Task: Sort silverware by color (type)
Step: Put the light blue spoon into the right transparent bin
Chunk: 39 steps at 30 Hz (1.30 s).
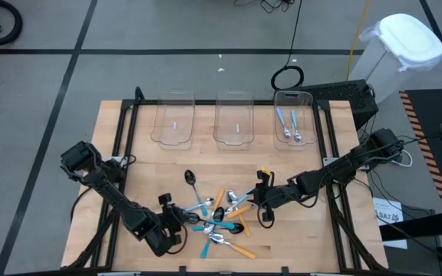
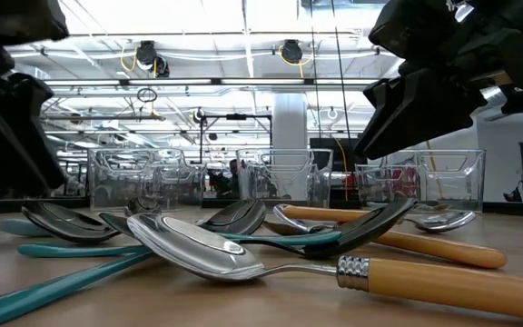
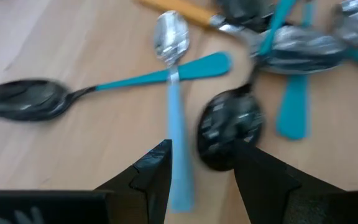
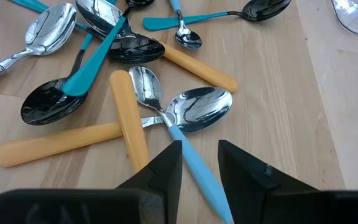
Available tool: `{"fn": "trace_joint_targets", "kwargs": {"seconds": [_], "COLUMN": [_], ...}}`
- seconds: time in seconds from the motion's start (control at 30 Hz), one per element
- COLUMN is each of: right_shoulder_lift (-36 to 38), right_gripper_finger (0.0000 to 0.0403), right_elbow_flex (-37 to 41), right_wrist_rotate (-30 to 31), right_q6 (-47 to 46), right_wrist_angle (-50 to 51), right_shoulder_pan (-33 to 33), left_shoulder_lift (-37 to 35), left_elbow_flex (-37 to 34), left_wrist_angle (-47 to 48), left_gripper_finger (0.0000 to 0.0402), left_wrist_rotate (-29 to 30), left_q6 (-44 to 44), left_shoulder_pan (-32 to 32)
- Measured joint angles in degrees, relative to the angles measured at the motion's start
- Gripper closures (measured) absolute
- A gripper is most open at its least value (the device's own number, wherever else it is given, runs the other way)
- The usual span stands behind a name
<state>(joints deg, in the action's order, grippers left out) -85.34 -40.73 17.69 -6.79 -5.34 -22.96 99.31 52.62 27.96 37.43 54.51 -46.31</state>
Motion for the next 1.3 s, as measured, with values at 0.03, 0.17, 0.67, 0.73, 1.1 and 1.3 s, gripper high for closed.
{"fn": "trace_joint_targets", "kwargs": {"seconds": [0.03, 0.17, 0.67, 0.73, 1.1, 1.3], "right_shoulder_lift": [0.0, 0.0, 0.0, 0.0, 0.0, 0.0], "right_gripper_finger": [0.0303, 0.0303, 0.0303, 0.0303, 0.0303, 0.0303], "right_elbow_flex": [0.0, 0.0, 0.0, 0.0, 0.0, 0.0], "right_wrist_rotate": [0.0, 0.0, 0.0, 0.0, 0.0, 0.0], "right_q6": [0.0, 0.0, 0.0, 0.0, 0.2, 0.2], "right_wrist_angle": [0.0, 0.0, 0.0, 0.0, 0.0, 0.0], "right_shoulder_pan": [0.0, 0.0, 0.0, 0.0, 0.0, 0.0], "left_shoulder_lift": [0.0, -0.3, -0.2, -0.2, -0.2, -0.4], "left_elbow_flex": [0.0, 0.0, -1.0, -2.2, -8.4, -10.7], "left_wrist_angle": [1.4, 4.7, 5.3, 5.1, -7.0, -10.1], "left_gripper_finger": [0.0234, 0.0234, 0.0234, 0.0234, 0.0234, 0.0234], "left_wrist_rotate": [0.0, 0.0, 0.6, 0.5, 0.0, -0.5], "left_q6": [1.0, 4.0, 8.9, 9.3, 6.1, 4.9], "left_shoulder_pan": [-0.1, -1.3, -3.0, -3.0, -1.3, 0.6]}}
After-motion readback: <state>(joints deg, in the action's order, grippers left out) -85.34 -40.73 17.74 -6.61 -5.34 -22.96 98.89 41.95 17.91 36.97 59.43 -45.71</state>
